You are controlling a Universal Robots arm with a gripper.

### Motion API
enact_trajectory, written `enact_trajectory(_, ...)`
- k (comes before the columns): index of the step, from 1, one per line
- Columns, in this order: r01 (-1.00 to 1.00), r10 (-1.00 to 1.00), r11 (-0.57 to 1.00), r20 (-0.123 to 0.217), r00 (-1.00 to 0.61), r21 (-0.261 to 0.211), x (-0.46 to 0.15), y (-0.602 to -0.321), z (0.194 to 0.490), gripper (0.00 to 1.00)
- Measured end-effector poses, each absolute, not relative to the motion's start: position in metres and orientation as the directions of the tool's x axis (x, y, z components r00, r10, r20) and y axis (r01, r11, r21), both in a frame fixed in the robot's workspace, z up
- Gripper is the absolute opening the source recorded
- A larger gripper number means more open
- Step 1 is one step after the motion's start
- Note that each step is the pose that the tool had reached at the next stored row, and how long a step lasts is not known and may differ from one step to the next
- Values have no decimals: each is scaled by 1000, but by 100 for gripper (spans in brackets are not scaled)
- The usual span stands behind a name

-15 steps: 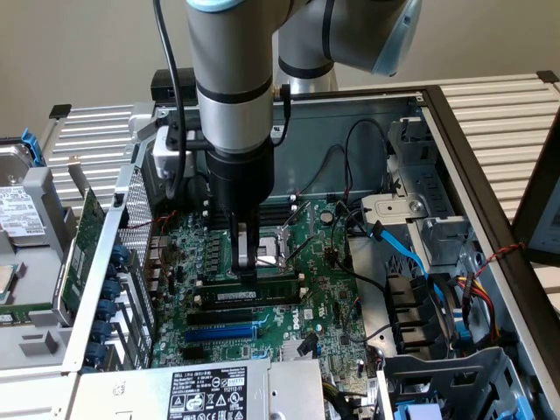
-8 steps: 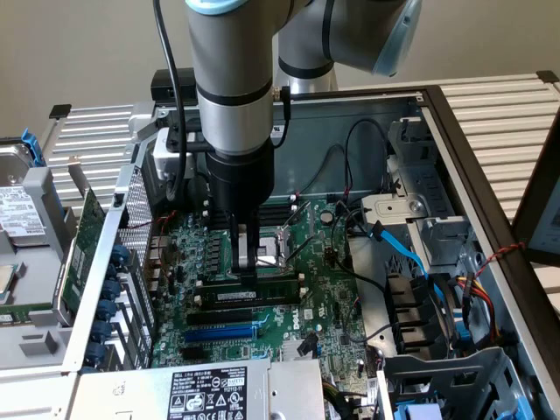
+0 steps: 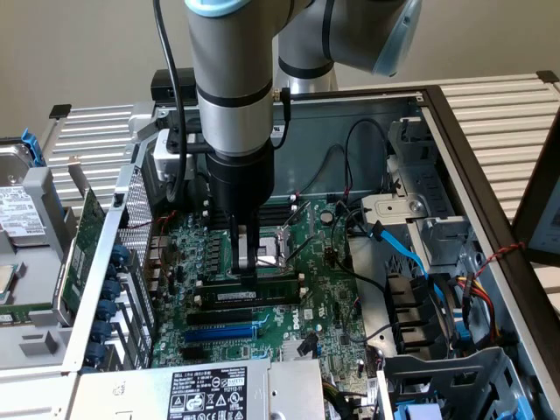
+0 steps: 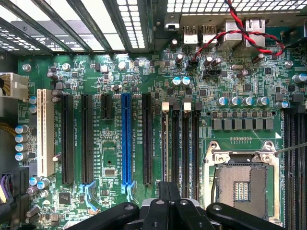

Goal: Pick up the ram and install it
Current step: 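Press down the ram until it locks into place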

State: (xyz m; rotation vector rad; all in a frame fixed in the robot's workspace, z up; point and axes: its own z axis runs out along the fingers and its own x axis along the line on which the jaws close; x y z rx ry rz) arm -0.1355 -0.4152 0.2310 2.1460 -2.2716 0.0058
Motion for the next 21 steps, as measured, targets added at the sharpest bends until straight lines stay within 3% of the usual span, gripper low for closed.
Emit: enact_trajectory(21, -998, -998, 57, 15, -57, 9, -136, -416, 230, 11)
